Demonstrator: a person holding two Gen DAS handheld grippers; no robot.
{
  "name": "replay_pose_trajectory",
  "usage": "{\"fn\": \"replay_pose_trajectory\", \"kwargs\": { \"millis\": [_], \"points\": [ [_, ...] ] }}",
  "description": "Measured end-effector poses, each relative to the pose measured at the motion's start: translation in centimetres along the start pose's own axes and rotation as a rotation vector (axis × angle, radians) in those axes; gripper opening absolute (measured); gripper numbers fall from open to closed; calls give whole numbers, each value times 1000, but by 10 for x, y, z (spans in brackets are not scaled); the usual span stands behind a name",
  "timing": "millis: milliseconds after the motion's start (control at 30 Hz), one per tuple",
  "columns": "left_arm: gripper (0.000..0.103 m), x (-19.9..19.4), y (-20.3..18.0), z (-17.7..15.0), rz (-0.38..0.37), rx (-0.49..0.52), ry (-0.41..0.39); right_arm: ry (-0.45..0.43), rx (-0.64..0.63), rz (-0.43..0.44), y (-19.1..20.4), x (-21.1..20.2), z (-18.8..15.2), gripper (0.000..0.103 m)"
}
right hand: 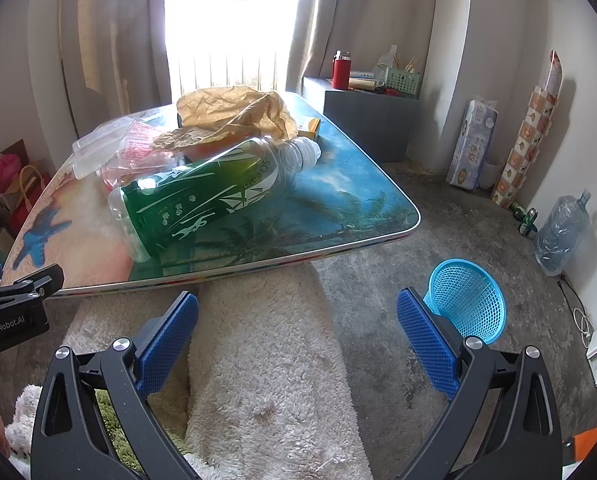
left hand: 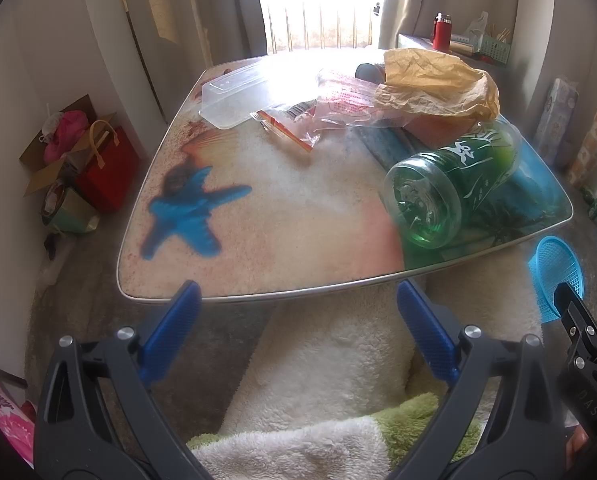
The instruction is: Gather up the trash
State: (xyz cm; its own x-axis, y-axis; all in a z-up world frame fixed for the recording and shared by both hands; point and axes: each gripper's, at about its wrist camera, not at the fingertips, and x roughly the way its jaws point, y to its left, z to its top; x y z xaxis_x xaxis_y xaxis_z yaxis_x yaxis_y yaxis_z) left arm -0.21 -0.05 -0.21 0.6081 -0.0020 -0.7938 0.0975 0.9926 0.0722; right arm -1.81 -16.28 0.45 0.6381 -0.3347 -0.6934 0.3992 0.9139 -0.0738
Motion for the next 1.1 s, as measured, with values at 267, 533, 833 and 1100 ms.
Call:
{"fn": "replay_pose_trajectory", "kwargs": {
  "millis": [267, 533, 833, 1100],
  "points": [
    [94, 5, 2, -1, 4, 2, 6, 1, -1, 2, 0, 0, 0, 97],
    [94, 4, 1, 0, 11, 4, 8, 0, 1, 4, -1, 0, -1, 97],
    [94, 3, 1, 1, 12, 5, 7, 0, 2, 6, 0, -1, -1, 97],
    [94, 3, 1, 1, 12, 6, 8, -2, 0, 7, -3, -1, 0, 97]
  ]
}}
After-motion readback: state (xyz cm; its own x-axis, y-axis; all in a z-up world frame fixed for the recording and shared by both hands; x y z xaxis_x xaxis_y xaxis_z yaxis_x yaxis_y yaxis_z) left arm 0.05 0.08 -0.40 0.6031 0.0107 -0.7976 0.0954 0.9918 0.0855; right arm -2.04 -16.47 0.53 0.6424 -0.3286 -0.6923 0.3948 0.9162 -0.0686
